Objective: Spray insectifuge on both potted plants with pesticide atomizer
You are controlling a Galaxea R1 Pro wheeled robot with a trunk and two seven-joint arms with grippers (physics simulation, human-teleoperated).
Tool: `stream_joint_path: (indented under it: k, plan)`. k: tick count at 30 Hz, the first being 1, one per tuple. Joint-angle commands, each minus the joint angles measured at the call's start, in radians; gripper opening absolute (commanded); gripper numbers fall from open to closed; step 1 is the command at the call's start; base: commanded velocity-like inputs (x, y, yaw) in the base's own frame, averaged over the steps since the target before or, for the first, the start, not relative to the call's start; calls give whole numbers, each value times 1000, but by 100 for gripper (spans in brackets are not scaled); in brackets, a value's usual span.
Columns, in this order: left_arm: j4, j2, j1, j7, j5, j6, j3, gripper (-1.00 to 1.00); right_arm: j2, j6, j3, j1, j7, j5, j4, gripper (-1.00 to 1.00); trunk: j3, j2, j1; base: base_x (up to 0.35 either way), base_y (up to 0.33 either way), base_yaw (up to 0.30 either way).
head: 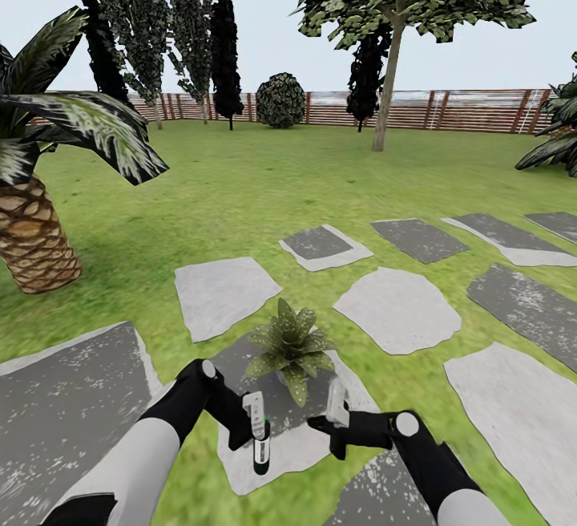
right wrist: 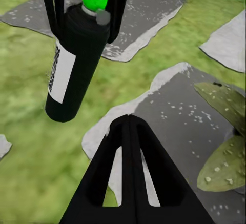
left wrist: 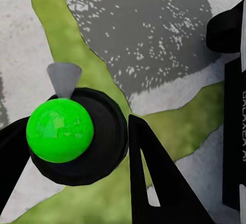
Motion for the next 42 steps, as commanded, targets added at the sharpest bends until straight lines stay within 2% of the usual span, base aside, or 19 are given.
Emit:
stream_joint_path:
  k: [1, 11, 13, 18, 27, 31, 38, 42]
  plan:
    - [-1, -2, 0, -6, -8, 4, 8, -100, 1, -3, 2, 0, 2, 5, -6, -100, -1, 0, 0, 0, 0, 0]
    - [0, -5, 1, -6, -4, -39, 8, -100, 3, -1, 8, 0, 4, 2, -26, -100, -1, 0, 0, 0, 0, 0]
    - [-1, -5, 1, -3, -2, -40, 8, -100, 12, -1, 8, 0, 4, 1, -26, -100, -1, 0, 0, 0, 0, 0]
    - [2, -12, 2, 25, -2, -85, 10, -100, 27, -1, 8, 0, 4, 2, -26, -100, -1, 0, 0, 0, 0, 0]
    - [54, -34, 2, 48, -2, -100, 10, -100, 32, -1, 8, 0, 3, 2, -26, -100, -1, 0, 0, 0, 0, 0]
    - [78, -39, 2, 87, 1, -138, 9, -100, 41, -1, 9, 0, 2, 2, -26, -100, -1, 0, 0, 0, 0, 0]
    - [95, -43, 2, 114, 2, -145, 10, -100, 44, -1, 9, 0, 2, 2, -26, -100, -1, 0, 0, 0, 0, 0]
    - [96, -43, 2, 115, 34, -146, 9, -100, 44, -1, 9, 0, 2, 2, -26, -100, -1, 0, 0, 0, 0, 0]
